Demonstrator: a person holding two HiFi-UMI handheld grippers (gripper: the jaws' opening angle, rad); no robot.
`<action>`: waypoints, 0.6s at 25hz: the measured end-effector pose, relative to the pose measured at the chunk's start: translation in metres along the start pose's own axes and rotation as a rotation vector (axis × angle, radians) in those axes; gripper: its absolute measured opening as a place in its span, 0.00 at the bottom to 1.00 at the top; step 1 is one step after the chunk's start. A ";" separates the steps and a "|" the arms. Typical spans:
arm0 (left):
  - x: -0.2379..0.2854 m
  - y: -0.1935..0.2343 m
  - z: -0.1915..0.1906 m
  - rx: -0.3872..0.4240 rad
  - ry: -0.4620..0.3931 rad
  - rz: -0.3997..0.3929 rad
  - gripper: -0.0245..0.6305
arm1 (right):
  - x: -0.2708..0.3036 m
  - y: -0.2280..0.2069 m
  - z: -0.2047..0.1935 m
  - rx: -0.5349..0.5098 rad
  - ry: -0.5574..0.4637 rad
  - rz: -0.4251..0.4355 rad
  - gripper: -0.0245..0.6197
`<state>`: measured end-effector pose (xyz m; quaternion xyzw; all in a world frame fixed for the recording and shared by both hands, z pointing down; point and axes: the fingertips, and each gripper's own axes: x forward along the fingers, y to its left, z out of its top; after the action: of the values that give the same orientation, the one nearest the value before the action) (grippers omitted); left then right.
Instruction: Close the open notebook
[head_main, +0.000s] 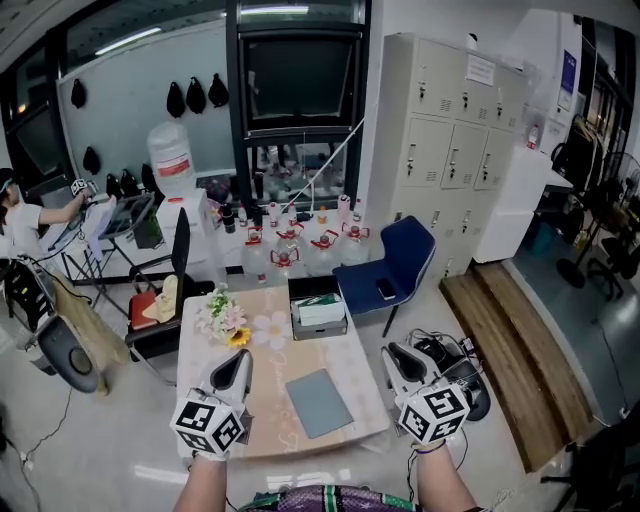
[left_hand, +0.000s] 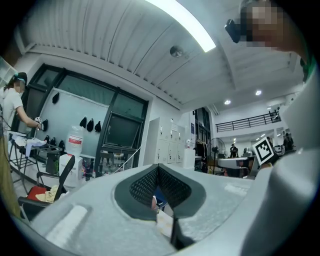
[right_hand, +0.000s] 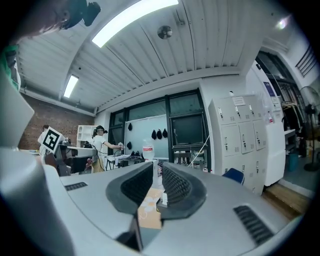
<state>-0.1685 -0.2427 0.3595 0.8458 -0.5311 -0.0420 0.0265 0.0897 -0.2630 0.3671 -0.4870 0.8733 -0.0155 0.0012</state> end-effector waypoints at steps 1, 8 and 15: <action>-0.001 0.000 0.000 0.000 -0.001 0.001 0.06 | 0.000 0.000 0.000 0.001 -0.002 -0.002 0.12; -0.003 -0.001 -0.001 -0.009 -0.006 -0.002 0.06 | -0.004 0.003 0.008 0.021 -0.034 -0.003 0.04; -0.006 -0.001 -0.003 -0.015 -0.003 -0.008 0.06 | -0.004 0.010 0.006 -0.027 -0.018 -0.024 0.04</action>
<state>-0.1695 -0.2371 0.3623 0.8476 -0.5276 -0.0472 0.0319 0.0838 -0.2546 0.3611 -0.4974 0.8675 0.0008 0.0022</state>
